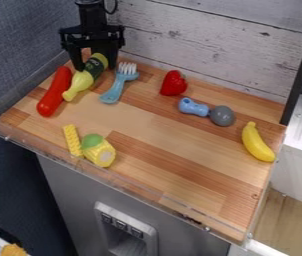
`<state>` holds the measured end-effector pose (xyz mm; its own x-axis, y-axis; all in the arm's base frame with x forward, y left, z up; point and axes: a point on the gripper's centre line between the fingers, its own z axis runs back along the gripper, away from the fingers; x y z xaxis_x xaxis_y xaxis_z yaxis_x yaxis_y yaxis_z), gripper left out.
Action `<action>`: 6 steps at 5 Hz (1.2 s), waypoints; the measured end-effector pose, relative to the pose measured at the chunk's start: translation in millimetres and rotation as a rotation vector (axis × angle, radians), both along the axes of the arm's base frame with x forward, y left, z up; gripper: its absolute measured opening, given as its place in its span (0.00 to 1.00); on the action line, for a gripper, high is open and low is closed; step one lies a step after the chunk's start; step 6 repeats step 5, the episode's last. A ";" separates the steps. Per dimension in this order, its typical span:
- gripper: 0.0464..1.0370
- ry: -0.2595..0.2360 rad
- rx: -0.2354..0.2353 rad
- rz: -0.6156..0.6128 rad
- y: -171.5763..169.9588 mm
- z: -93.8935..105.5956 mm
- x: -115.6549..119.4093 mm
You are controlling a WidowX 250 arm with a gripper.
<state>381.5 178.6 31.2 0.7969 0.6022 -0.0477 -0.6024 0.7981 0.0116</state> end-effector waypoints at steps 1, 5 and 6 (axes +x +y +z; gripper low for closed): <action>0.96 0.003 0.001 -0.076 0.7 -0.3 -0.7; 0.63 0.041 -0.015 -0.024 -3.1 -24.1 -10.3; 0.63 0.041 -0.015 -0.024 -3.1 -24.1 -10.3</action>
